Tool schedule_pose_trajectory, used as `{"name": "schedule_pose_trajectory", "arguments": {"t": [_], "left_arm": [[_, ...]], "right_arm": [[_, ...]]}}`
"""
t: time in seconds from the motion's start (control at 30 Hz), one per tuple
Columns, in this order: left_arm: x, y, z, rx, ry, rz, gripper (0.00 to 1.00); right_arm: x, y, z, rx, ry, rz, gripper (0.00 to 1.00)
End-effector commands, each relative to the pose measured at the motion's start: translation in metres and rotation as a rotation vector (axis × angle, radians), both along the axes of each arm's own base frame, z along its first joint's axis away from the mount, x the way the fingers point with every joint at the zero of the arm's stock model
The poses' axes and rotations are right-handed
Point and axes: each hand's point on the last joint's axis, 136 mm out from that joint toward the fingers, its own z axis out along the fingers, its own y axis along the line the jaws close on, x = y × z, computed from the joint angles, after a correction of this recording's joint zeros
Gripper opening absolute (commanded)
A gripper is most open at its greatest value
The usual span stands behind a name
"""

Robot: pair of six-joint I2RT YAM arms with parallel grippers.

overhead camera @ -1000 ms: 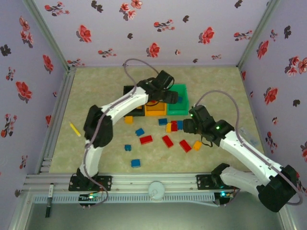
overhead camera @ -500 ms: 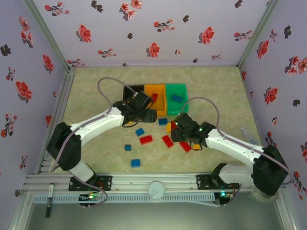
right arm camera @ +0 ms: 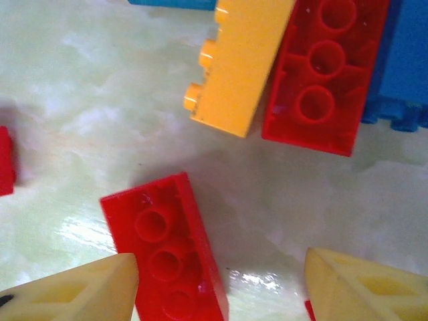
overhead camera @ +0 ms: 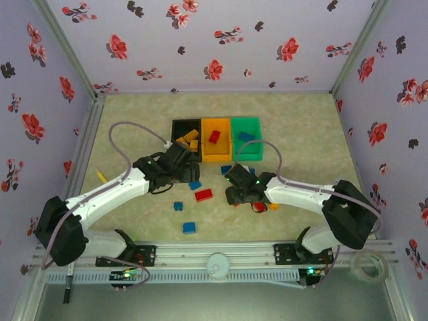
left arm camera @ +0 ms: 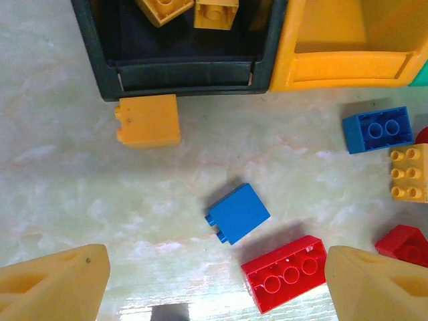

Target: Sort the legos into containers by color

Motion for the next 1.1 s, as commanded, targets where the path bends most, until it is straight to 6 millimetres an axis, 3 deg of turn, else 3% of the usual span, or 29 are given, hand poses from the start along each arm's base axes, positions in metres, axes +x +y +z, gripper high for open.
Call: {"name": "schedule_pose_trajectory", "arguments": {"t": [0.0, 0.33, 0.7, 0.83, 1.07], "left_arm": [[-0.001, 0.012, 0.001, 0.017, -0.010, 0.042, 0.84], [-0.002, 0.014, 0.002, 0.020, -0.008, 0.042, 0.84], [-0.004, 0.016, 0.000, 0.020, -0.004, 0.048, 0.84], [-0.005, 0.016, 0.000, 0.020, -0.005, 0.047, 0.84], [-0.006, 0.017, 0.001, 0.013, -0.006, 0.050, 0.84]], "right_arm": [[0.004, 0.013, 0.005, 0.030, -0.015, -0.009, 0.67], [-0.001, 0.021, -0.004, 0.011, 0.003, 0.014, 0.60], [-0.003, 0.020, -0.010, -0.016, 0.015, 0.018, 0.36], [-0.001, 0.020, 0.000, -0.020, -0.002, 0.027, 0.31], [0.014, 0.024, 0.046, -0.006, -0.101, 0.049, 0.30]]}}
